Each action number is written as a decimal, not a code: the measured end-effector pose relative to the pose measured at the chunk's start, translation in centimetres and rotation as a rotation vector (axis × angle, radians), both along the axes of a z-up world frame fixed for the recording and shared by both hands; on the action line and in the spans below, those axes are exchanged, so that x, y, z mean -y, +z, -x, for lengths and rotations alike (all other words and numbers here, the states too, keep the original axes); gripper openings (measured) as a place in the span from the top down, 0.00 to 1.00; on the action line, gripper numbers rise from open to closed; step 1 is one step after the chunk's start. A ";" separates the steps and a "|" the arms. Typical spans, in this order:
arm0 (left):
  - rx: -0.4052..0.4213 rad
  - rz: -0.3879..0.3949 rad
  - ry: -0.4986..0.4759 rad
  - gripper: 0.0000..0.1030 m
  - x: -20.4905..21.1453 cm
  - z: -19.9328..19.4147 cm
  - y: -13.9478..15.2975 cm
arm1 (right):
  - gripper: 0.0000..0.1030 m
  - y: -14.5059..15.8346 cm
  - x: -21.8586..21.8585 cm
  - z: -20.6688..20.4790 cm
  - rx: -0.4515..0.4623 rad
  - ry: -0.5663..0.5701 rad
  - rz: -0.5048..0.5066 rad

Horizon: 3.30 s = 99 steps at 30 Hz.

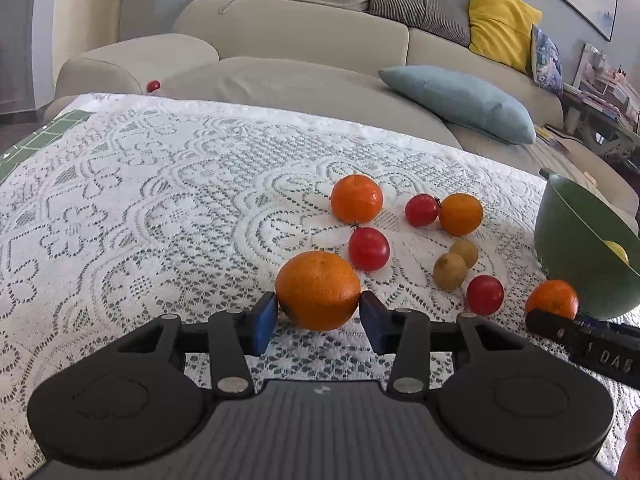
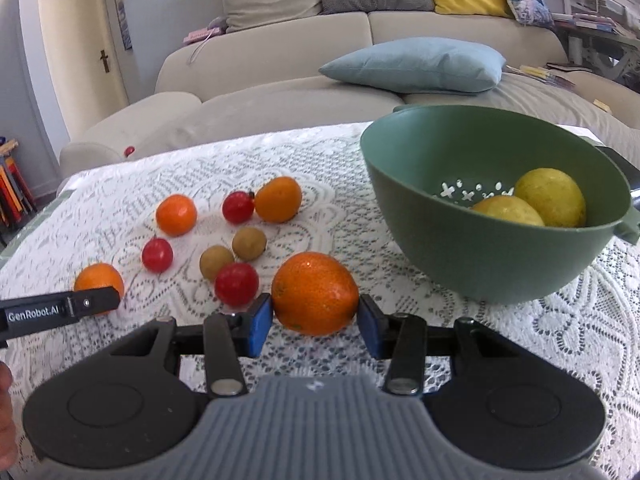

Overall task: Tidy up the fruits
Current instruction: 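Grasp an orange with the left tool while the right tool grasps another orange, then carry both oranges over the green colander with both tools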

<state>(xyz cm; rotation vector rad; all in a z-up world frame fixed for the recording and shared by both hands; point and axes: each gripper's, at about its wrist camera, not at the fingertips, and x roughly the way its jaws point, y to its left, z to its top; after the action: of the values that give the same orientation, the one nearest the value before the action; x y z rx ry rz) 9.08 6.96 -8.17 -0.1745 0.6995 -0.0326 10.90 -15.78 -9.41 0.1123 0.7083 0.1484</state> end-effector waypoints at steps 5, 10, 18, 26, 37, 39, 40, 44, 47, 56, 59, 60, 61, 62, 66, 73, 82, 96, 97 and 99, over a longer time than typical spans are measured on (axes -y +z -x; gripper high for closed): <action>0.009 0.006 0.004 0.46 0.1 -0.6 -0.2 | 0.55 -0.2 -0.5 0.1 0.017 0.019 0.034; 0.012 0.008 0.017 0.42 0.3 -1.4 -0.5 | 0.53 -0.4 -0.4 -0.2 0.017 0.027 0.046; 0.016 -0.021 0.007 0.42 0.8 -1.3 -0.5 | 0.47 -0.1 -0.7 -0.3 0.046 0.035 0.076; 0.021 -0.044 0.005 0.49 0.9 -0.8 -0.5 | 0.55 -0.3 -1.0 -0.4 0.041 0.044 0.118; 0.011 -0.062 0.035 0.50 1.3 0.0 1.3 | 0.57 1.1 -1.2 0.2 0.079 0.079 0.128; 0.003 -0.047 0.041 0.50 1.5 0.2 2.1 | 0.57 2.0 -1.3 0.6 0.106 0.103 0.136; 0.001 -0.039 0.045 0.50 1.7 0.3 2.5 | 0.57 2.4 -1.4 0.8 0.119 0.112 0.143; 0.003 -0.010 0.048 0.50 2.9 0.5 4.5 | 0.57 4.3 -1.3 1.4 0.173 0.162 0.172; 0.017 -0.003 0.034 0.50 4.5 0.5 6.0 | 0.57 5.7 -0.8 1.7 0.204 0.203 0.194; 0.027 0.019 0.021 0.50 10.1 -1.4 9.4 | 0.57 9.9 3.2 0.3 0.224 0.303 0.242; 0.034 0.029 0.001 0.50 12.2 -2.2 10.5 | 0.57 10.8 4.9 -0.9 0.204 0.328 0.245; 0.031 0.033 -0.010 0.50 13.0 -2.7 10.8 | 0.57 11.0 5.5 -1.4 0.198 0.329 0.252; 0.030 0.037 -0.018 0.50 13.6 -2.9 11.0 | 0.57 11.1 6.1 -1.9 0.195 0.328 0.265; 0.027 0.040 -0.026 0.50 14.3 -3.3 11.2 | 0.57 11.1 6.6 -2.3 0.192 0.327 0.282; -0.018 0.082 -0.052 0.50 16.7 -5.2 11.3 | 0.57 11.3 8.9 -4.4 0.164 0.331 0.314; -0.117 0.140 -0.061 0.50 19.2 -7.8 10.3 | 0.57 11.1 11.3 -6.9 0.127 0.396 0.384; -0.237 0.169 -0.029 0.50 20.9 -10.2 8.0 | 0.58 9.3 12.4 -9.7 0.036 0.474 0.408; -0.330 0.147 -0.061 0.50 21.9 -12.4 6.7 | 0.58 6.6 12.2 -13.4 -0.104 0.538 0.407; -0.333 0.142 -0.069 0.50 22.0 -12.6 6.7 | 0.58 6.4 12.1 -13.5 -0.111 0.540 0.406; -0.341 0.132 -0.077 0.50 22.2 -12.8 6.6 | 0.58 6.0 12.0 -13.8 -0.122 0.544 0.407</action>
<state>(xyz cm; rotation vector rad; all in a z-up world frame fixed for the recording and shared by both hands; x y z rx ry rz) 21.87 -15.20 -1.58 -0.2833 1.0451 -0.1251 24.70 -27.79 -3.37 -0.4693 0.8659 0.5158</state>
